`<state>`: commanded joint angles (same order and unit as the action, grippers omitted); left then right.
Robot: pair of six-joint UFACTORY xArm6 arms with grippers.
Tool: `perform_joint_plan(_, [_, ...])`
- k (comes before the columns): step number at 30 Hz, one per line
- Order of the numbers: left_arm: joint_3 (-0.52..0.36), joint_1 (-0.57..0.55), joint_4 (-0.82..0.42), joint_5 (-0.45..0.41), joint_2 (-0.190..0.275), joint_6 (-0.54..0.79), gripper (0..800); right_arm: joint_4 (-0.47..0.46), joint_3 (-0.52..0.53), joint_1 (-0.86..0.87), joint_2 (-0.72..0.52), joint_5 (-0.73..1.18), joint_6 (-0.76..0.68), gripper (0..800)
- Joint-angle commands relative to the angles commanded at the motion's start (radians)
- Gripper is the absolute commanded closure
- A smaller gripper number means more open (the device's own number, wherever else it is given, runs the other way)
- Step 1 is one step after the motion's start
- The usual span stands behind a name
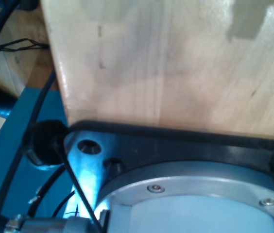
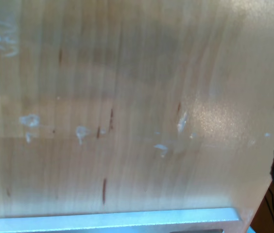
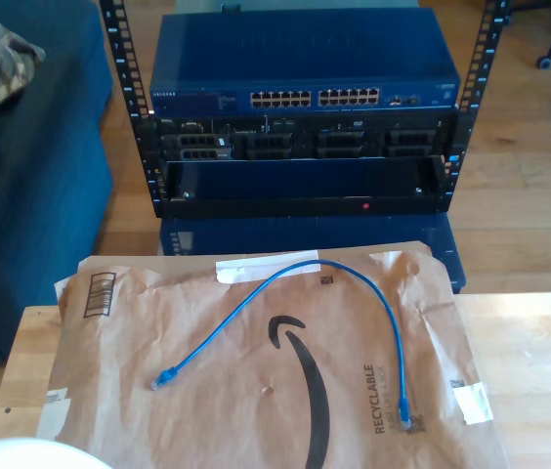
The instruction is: Grab the cable and plug it in
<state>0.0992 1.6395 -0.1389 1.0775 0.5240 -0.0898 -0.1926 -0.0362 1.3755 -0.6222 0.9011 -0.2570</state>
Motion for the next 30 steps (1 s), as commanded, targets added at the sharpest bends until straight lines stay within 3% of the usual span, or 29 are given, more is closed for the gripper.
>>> perform_joint_plan(25, [0.002,0.000,0.000,0.005,0.002,-0.009,0,0.003,-0.008,0.000,-0.009,0.005,-0.005,1])
perform_joint_plan(30, [0.058,0.002,-0.003,0.110,0.012,-0.014,0,0.006,-0.021,0.000,-0.143,0.038,-0.006,3])
